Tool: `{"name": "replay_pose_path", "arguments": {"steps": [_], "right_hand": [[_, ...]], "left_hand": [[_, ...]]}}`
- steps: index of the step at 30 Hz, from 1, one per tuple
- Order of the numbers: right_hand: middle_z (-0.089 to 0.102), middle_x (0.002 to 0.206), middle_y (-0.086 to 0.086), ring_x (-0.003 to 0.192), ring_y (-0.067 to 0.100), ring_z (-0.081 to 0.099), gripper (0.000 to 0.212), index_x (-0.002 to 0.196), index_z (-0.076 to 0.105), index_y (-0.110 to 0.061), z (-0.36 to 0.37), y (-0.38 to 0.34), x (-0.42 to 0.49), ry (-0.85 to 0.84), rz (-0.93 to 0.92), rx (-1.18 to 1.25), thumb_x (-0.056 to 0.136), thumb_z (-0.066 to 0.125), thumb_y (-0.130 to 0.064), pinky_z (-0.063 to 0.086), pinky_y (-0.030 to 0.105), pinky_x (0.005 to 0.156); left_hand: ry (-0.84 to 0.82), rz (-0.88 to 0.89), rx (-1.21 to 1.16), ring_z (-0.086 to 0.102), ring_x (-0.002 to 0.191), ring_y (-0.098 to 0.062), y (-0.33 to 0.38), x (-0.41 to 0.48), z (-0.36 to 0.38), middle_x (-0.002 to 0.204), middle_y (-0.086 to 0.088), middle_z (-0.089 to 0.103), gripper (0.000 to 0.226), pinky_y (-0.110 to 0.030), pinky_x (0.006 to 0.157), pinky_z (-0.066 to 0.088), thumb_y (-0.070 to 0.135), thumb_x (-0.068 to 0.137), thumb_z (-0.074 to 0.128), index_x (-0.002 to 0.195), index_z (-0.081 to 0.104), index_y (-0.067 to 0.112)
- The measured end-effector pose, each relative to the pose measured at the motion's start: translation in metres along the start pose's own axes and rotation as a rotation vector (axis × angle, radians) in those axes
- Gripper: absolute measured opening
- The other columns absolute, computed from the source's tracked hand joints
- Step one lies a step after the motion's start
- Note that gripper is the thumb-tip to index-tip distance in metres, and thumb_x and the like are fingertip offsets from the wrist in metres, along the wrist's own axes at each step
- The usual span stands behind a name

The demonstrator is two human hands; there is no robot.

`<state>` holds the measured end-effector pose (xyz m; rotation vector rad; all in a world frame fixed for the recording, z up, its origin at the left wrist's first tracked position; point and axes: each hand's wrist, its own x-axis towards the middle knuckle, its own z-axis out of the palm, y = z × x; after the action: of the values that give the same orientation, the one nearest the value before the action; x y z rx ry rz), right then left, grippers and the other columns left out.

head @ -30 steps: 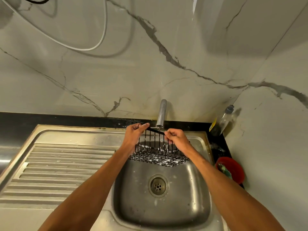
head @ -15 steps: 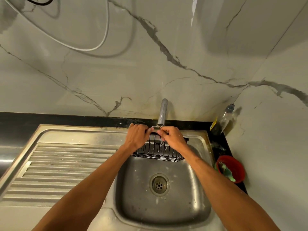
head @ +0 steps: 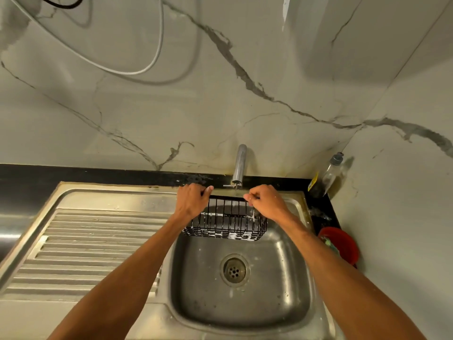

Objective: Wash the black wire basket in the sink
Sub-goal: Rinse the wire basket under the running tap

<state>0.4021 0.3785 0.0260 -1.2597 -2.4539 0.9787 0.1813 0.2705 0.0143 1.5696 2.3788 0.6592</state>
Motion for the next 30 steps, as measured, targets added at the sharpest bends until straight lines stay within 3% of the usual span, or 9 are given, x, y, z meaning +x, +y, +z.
{"name": "replay_pose_path", "arguments": {"steps": [4, 7, 10, 13, 17, 20, 24, 27, 30], "right_hand": [[0.069, 0.068, 0.003, 0.068, 0.019, 0.069, 0.038, 0.061, 0.055, -0.023, 0.003, -0.02, 0.005, 0.099, 0.027, 0.059, 0.097, 0.061, -0.032, 0.052, 0.03, 0.067], [0.067, 0.064, -0.003, 0.057, 0.015, 0.064, 0.031, 0.068, 0.063, -0.024, -0.004, -0.035, 0.009, 0.069, -0.026, -0.01, 0.097, 0.062, -0.036, 0.05, 0.028, 0.06], [0.07, 0.067, -0.006, 0.053, 0.008, 0.06, 0.022, 0.083, 0.076, -0.02, 0.002, -0.043, 0.009, 0.045, -0.064, -0.043, 0.093, 0.066, -0.037, 0.048, 0.026, 0.056], [0.065, 0.068, -0.01, 0.061, 0.003, 0.059, 0.018, 0.08, 0.074, -0.019, 0.003, -0.033, 0.006, 0.099, -0.079, 0.153, 0.09, 0.07, -0.033, 0.044, 0.023, 0.063], [0.062, 0.115, 0.001, 0.103, 0.014, 0.061, 0.028, 0.115, 0.064, -0.018, 0.022, -0.012, -0.011, 0.249, -0.023, 0.367, 0.104, 0.046, -0.036, 0.05, 0.029, 0.088], [0.045, 0.147, -0.011, 0.133, 0.004, 0.043, 0.043, 0.144, 0.045, -0.03, 0.048, -0.018, -0.024, 0.184, 0.001, 0.468, 0.107, 0.029, -0.043, 0.037, 0.022, 0.107], [0.03, 0.159, -0.012, 0.144, 0.006, 0.029, 0.044, 0.149, 0.036, -0.035, 0.039, -0.018, -0.025, 0.07, 0.006, 0.516, 0.106, 0.029, -0.044, 0.026, 0.031, 0.118], [0.023, 0.162, -0.012, 0.138, 0.002, 0.028, 0.042, 0.148, 0.034, -0.047, 0.039, -0.03, -0.024, -0.001, -0.089, 0.399, 0.105, 0.03, -0.048, 0.028, 0.033, 0.113], [0.032, 0.159, -0.007, 0.142, 0.016, 0.035, 0.045, 0.147, 0.032, -0.052, 0.034, -0.03, -0.024, -0.019, -0.049, 0.302, 0.104, 0.021, -0.057, 0.03, 0.046, 0.114]], "left_hand": [[-0.008, 0.007, 0.113, 0.062, 0.084, -0.02, 0.004, -0.005, -0.002, 0.08, 0.001, 0.064, 0.05, -0.053, 0.105, 0.039, 0.05, 0.106, 0.036, 0.075, 0.061, 0.021], [-0.088, 0.104, 0.111, 0.053, 0.108, -0.021, 0.018, -0.012, 0.0, 0.109, -0.004, 0.057, 0.053, -0.048, 0.099, 0.045, 0.054, 0.106, 0.03, 0.106, 0.072, 0.022], [-0.253, 0.205, -0.107, 0.058, 0.081, -0.019, 0.042, -0.013, 0.008, 0.086, -0.005, 0.062, 0.052, -0.04, 0.079, 0.051, 0.045, 0.107, 0.033, 0.094, 0.068, 0.009], [-0.274, 0.098, -0.379, 0.054, 0.061, -0.015, 0.034, -0.011, 0.016, 0.071, 0.0, 0.063, 0.043, -0.032, 0.062, 0.042, 0.036, 0.107, 0.044, 0.082, 0.067, 0.01], [-0.18, -0.208, -0.691, 0.051, 0.067, -0.012, 0.022, -0.022, 0.02, 0.072, 0.001, 0.06, 0.037, -0.026, 0.063, 0.037, 0.034, 0.107, 0.045, 0.082, 0.066, 0.016], [-0.124, -0.358, -0.822, 0.047, 0.066, -0.012, 0.022, -0.032, 0.022, 0.069, -0.001, 0.054, 0.043, -0.027, 0.065, 0.035, 0.041, 0.107, 0.045, 0.08, 0.064, 0.013], [-0.113, -0.433, -0.908, 0.045, 0.069, -0.015, 0.019, -0.043, 0.032, 0.064, 0.0, 0.052, 0.048, -0.03, 0.069, 0.034, 0.048, 0.104, 0.047, 0.073, 0.062, 0.014], [-0.08, -0.436, -0.941, 0.04, 0.061, -0.012, 0.023, -0.046, 0.031, 0.059, 0.001, 0.048, 0.05, -0.029, 0.062, 0.031, 0.051, 0.102, 0.049, 0.068, 0.059, 0.015], [-0.072, -0.476, -0.979, 0.039, 0.062, -0.012, 0.018, -0.05, 0.033, 0.059, 0.001, 0.047, 0.05, -0.029, 0.064, 0.031, 0.053, 0.1, 0.051, 0.068, 0.057, 0.015]]}}
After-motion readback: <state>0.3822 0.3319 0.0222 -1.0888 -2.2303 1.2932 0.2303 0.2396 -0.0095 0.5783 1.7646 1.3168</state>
